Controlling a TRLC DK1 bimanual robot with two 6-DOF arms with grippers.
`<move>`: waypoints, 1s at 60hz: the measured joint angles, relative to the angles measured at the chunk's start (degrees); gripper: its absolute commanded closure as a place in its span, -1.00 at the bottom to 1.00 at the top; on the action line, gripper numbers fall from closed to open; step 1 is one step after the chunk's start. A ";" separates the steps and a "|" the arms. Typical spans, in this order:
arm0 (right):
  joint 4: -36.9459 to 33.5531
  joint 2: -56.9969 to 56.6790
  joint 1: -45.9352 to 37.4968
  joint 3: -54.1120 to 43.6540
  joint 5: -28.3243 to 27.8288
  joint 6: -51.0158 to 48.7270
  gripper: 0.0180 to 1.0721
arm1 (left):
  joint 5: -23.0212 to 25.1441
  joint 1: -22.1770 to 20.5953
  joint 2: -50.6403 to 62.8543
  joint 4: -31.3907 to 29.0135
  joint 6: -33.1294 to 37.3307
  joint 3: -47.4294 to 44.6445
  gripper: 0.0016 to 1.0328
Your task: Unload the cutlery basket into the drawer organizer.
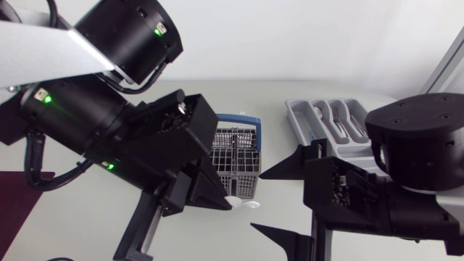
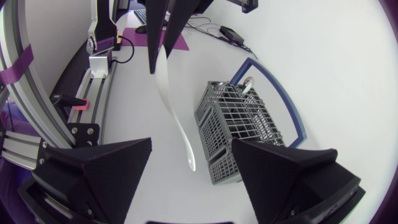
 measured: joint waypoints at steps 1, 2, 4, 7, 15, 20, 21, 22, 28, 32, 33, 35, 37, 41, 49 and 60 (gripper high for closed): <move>0.00 0.00 0.00 0.00 -0.07 -0.17 -0.50 | 0.09 -0.11 0.15 0.00 0.35 0.00 0.90; 0.00 0.00 0.00 0.00 -0.17 -0.24 -0.46 | 0.11 -0.26 0.26 0.00 0.61 0.00 0.90; 0.00 0.02 0.00 0.00 -0.48 -0.63 -0.38 | 0.13 -0.72 0.48 0.00 1.16 0.00 0.90; 0.00 0.11 0.00 0.00 -1.14 -1.05 -0.23 | 0.26 -1.49 0.76 0.00 1.95 0.00 0.90; -0.02 0.20 0.00 0.00 -1.81 -1.49 0.14 | 0.35 -2.47 1.77 -0.24 3.26 0.02 0.90; -0.28 0.20 0.07 -0.02 -2.12 -2.14 0.32 | 0.31 -2.54 2.36 -0.48 3.45 0.17 0.90; -0.31 0.22 0.07 -0.02 -2.19 -2.19 0.35 | 0.28 -2.54 2.47 -0.59 3.45 0.26 0.91; -0.37 0.22 0.07 -0.02 -2.29 -2.34 0.37 | 0.28 -2.54 2.58 -0.68 3.45 0.39 0.90; -0.85 0.22 0.31 -0.02 -2.60 -2.38 0.48 | 0.28 -2.54 3.13 -0.90 3.48 1.33 0.90; -0.90 0.20 0.39 -0.11 -2.75 -2.38 0.48 | 0.31 -2.54 3.21 -0.92 3.69 1.81 0.90; -0.90 0.20 0.39 -0.11 -2.75 -2.38 0.48 | 0.31 -2.54 3.21 -0.96 3.74 1.90 0.90; -0.90 0.20 0.39 -0.11 -2.75 -2.38 0.48 | 0.31 -2.54 3.26 -1.03 3.87 2.10 0.90; -0.90 0.20 0.39 -0.13 -2.75 -2.38 0.48 | 0.31 -2.54 3.32 -1.09 3.87 2.27 0.90; -0.92 0.20 0.48 -0.13 -2.75 -2.38 0.49 | 0.33 -2.54 3.48 -1.09 3.89 2.40 0.90; -1.05 0.20 1.46 -0.28 -2.73 -2.36 0.57 | 0.33 -2.54 3.80 -1.14 4.11 2.40 0.90; -1.16 0.20 2.84 -0.28 -2.73 -2.32 0.87 | 0.35 -2.54 3.93 -1.49 4.31 2.47 0.90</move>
